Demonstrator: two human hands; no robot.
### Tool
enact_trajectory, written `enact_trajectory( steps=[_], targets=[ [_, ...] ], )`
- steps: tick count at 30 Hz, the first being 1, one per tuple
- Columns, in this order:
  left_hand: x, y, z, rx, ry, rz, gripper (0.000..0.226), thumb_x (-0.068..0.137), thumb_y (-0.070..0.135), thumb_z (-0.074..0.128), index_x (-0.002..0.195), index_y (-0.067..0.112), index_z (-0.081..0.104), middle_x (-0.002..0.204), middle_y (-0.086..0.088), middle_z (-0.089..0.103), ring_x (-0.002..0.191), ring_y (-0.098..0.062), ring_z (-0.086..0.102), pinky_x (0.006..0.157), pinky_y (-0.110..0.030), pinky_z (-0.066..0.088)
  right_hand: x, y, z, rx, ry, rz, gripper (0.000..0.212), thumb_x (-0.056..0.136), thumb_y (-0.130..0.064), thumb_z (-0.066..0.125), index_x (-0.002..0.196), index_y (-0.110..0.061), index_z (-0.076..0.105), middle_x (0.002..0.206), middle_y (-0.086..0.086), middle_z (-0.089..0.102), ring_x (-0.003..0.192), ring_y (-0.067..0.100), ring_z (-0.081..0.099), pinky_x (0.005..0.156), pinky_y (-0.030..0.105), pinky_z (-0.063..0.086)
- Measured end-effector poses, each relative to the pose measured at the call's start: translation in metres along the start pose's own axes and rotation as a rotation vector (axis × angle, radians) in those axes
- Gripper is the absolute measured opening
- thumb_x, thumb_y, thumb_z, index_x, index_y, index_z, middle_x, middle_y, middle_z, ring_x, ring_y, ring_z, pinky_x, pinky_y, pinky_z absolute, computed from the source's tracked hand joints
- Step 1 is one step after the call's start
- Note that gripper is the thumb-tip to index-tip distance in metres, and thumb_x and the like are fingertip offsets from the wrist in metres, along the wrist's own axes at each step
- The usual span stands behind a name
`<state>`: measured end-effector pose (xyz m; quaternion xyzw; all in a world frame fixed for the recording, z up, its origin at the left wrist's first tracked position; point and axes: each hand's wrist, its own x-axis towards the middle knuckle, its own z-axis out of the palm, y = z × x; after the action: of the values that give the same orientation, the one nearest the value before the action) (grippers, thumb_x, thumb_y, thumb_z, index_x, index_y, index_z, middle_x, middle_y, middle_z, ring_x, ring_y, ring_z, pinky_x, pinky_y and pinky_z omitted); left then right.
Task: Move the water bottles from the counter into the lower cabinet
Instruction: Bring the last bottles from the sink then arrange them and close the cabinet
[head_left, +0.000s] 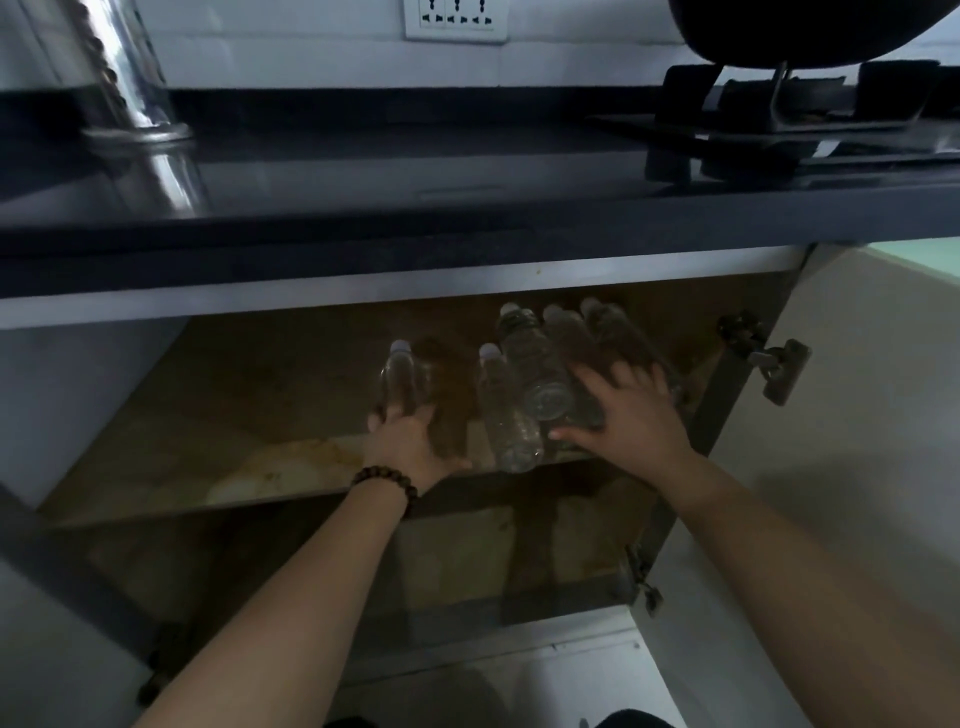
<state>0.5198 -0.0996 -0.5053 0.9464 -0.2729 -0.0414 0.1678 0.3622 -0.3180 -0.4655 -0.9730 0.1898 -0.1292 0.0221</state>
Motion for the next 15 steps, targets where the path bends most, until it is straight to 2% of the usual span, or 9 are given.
enact_trajectory(
  steps=[3, 6, 8, 10, 12, 13, 15],
  targets=[
    [-0.004, -0.007, 0.001, -0.221, 0.071, -0.058, 0.073, 0.081, 0.028, 0.073, 0.144, 0.034, 0.037, 0.154, -0.01, 0.023, 0.125, -0.029, 0.048, 0.104, -0.033, 0.043, -0.002, 0.001, 0.002, -0.023, 0.03, -0.002, 0.088, 0.071, -0.081, 0.036, 0.145, -0.036, 0.023, 0.148, 0.008, 0.031, 0.139, 0.031, 0.025, 0.118, 0.05, 0.004],
    [-0.02, 0.0, 0.006, -0.394, 0.119, 0.012, 0.069, 0.08, 0.018, 0.075, 0.14, 0.028, 0.043, 0.153, -0.007, 0.025, 0.124, -0.022, 0.049, 0.096, -0.02, 0.037, -0.001, 0.0, 0.005, -0.018, 0.043, -0.009, 0.089, 0.07, -0.08, 0.039, 0.145, -0.035, 0.023, 0.15, 0.008, 0.028, 0.14, 0.031, 0.023, 0.118, 0.051, 0.004],
    [-0.032, 0.015, 0.016, -0.447, 0.107, 0.105, 0.075, 0.076, 0.021, 0.079, 0.141, 0.032, 0.042, 0.156, -0.004, 0.022, 0.133, -0.02, 0.042, 0.098, -0.019, 0.032, -0.001, -0.001, 0.005, -0.013, 0.053, -0.012, 0.092, 0.069, -0.081, 0.041, 0.146, -0.035, 0.02, 0.151, 0.009, 0.025, 0.141, 0.031, 0.021, 0.118, 0.052, 0.004],
    [-0.038, 0.033, 0.028, -0.478, 0.046, 0.161, 0.095, 0.069, 0.034, 0.084, 0.146, 0.041, 0.029, 0.161, 0.0, 0.003, 0.144, -0.018, 0.022, 0.108, -0.026, 0.027, -0.002, -0.003, 0.003, -0.019, 0.053, -0.007, 0.097, 0.069, -0.081, 0.047, 0.148, -0.035, 0.012, 0.155, 0.009, 0.014, 0.144, 0.032, 0.012, 0.118, 0.052, 0.0],
    [-0.037, 0.045, 0.035, -0.457, 0.035, 0.159, 0.113, 0.062, 0.046, 0.085, 0.149, 0.046, 0.013, 0.162, 0.002, -0.01, 0.146, -0.018, 0.011, 0.113, -0.033, 0.022, -0.003, -0.006, 0.004, -0.078, 0.07, -0.011, 0.103, 0.068, -0.079, 0.051, 0.148, -0.037, 0.003, 0.158, 0.007, 0.001, 0.146, 0.033, 0.0, 0.116, 0.055, -0.005],
    [-0.034, 0.049, 0.036, -0.427, 0.055, 0.145, 0.117, 0.061, 0.05, 0.084, 0.15, 0.046, 0.009, 0.162, 0.0, -0.011, 0.146, -0.019, 0.011, 0.114, -0.033, 0.023, -0.004, -0.007, 0.005, -0.111, 0.09, -0.028, 0.105, 0.068, -0.08, 0.052, 0.148, -0.038, -0.002, 0.159, 0.007, -0.002, 0.146, 0.034, -0.003, 0.115, 0.057, -0.006],
    [-0.026, 0.051, 0.038, -0.378, 0.114, 0.13, 0.112, 0.061, 0.054, 0.083, 0.15, 0.044, 0.015, 0.162, -0.003, -0.006, 0.145, -0.021, 0.017, 0.113, -0.033, 0.028, -0.004, -0.01, 0.01, -0.139, 0.098, -0.06, 0.108, 0.066, -0.08, 0.053, 0.146, -0.042, -0.009, 0.159, 0.007, 0.001, 0.145, 0.036, -0.003, 0.113, 0.062, -0.007]
  ],
)
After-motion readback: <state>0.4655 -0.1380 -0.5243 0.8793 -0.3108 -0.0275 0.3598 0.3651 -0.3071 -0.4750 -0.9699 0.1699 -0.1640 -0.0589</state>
